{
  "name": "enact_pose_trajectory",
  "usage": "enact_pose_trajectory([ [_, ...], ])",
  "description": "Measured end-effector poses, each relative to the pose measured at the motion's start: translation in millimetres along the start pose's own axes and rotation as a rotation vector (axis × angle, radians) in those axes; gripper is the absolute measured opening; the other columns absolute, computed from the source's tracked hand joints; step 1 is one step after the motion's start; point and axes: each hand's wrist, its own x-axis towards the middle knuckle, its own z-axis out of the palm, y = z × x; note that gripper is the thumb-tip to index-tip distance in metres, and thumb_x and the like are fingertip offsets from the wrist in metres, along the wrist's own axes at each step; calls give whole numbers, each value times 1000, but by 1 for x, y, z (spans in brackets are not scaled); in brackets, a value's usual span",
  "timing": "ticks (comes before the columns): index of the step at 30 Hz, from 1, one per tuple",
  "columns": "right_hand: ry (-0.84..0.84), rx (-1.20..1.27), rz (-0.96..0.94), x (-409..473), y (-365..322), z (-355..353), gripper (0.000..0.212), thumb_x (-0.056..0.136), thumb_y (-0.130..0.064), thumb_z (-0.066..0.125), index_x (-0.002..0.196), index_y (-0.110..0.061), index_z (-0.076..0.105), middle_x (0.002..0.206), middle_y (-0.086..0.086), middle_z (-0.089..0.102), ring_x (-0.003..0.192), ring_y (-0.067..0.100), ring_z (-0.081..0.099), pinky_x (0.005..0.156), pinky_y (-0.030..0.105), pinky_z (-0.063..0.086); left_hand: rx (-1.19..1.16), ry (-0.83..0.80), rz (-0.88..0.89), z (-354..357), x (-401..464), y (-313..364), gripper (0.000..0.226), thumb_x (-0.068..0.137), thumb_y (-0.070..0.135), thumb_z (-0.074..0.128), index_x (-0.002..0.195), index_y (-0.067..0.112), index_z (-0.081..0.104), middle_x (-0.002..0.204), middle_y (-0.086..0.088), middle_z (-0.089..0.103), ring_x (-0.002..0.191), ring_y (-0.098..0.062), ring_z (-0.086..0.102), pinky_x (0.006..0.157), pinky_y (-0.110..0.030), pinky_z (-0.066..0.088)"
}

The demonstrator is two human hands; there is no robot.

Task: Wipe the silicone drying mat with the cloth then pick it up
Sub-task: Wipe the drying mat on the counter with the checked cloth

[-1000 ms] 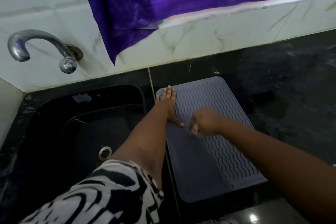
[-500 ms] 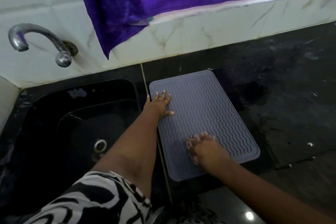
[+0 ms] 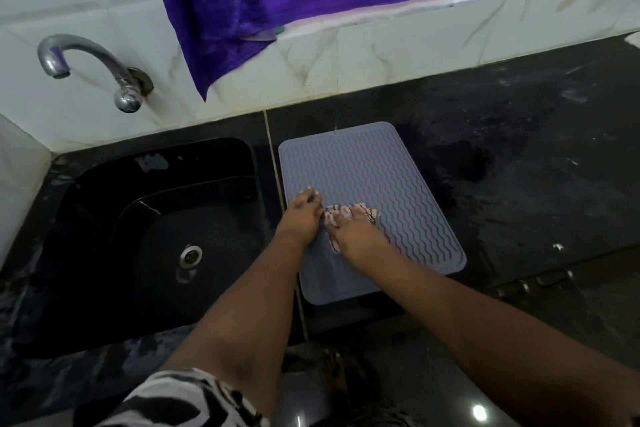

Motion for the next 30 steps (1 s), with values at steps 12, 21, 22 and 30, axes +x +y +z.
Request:
enact_pose_trajectory([
  [12,-171,597,99,-110,7,-24,28,94,-16,55,114,-3,70,108,7,66,91,14,57,71,9,44,34,29,-96,-2,-40,19,53,107,28,18,155,11,2,163,-5,-4,150,-22,-2,119,-30,4],
  [21,-293,88,134,-99,9,13,59,91,-31,57,144,-21,35,149,7,37,134,32,39,113,48,33,84,-43,-157,-8,-51,31,53,107,25,16,154,8,-1,163,-6,-5,150,-21,-3,120,-30,4],
  [22,-328,200,181,-106,12,7,53,91,-33,57,140,-19,42,144,7,45,127,29,47,109,43,39,86,-59,-167,-10,-52,32,53,107,26,17,155,9,0,163,-4,-4,150,-20,-1,120,-33,11],
  [30,0,1194,215,-70,79,-51,22,82,-25,73,99,-11,73,99,11,74,98,30,69,85,45,58,205,-327,-119,-74,-22,51,57,100,42,42,146,10,39,152,-13,35,138,-28,35,112,-38,29],
])
